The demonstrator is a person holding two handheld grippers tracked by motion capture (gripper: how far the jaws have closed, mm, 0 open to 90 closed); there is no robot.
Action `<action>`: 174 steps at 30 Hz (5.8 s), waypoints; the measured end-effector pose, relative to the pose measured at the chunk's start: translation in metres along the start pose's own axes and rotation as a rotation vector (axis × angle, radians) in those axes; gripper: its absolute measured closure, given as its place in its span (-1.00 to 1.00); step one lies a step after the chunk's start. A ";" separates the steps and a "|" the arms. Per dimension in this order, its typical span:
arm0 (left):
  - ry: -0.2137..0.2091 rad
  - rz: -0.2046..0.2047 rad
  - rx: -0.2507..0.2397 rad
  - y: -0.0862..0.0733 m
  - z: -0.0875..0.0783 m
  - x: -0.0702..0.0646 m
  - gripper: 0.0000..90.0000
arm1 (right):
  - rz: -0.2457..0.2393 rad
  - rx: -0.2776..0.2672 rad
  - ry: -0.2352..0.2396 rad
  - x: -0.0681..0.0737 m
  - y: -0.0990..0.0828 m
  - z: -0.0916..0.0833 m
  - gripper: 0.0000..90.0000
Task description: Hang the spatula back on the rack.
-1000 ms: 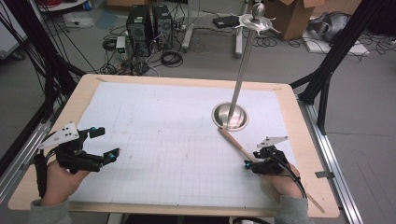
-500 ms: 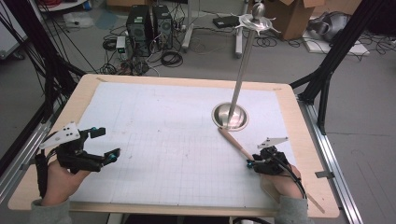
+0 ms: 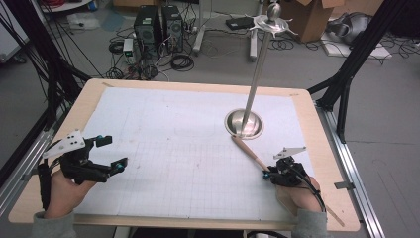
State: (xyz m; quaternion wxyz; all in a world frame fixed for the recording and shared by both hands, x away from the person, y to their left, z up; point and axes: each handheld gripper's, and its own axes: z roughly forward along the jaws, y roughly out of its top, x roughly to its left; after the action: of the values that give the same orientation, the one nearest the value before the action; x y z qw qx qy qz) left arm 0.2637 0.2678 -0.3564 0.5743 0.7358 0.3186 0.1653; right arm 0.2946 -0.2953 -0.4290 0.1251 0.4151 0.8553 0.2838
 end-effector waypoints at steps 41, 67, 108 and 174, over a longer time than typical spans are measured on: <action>0.000 -0.003 -0.002 0.000 -0.001 0.001 -0.96 | 0.018 -0.133 0.022 -0.002 0.001 -0.022 0.74; 0.011 -0.005 -0.009 0.001 -0.005 0.002 -0.96 | 0.003 -0.313 0.013 -0.012 0.015 -0.089 0.74; -0.005 0.003 -0.013 0.000 -0.002 0.001 -0.96 | 0.071 -0.477 -0.111 -0.031 0.044 -0.168 0.74; 0.021 -0.022 -0.013 -0.004 -0.010 0.007 -0.96 | 0.137 -0.622 -0.082 -0.055 0.083 -0.206 0.74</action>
State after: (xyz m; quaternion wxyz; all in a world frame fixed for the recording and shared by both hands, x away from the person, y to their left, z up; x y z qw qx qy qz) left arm 0.2621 0.2806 -0.3581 0.5777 0.7266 0.3315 0.1687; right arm 0.2889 -0.3761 -0.2147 0.2611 0.4246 0.6918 0.5224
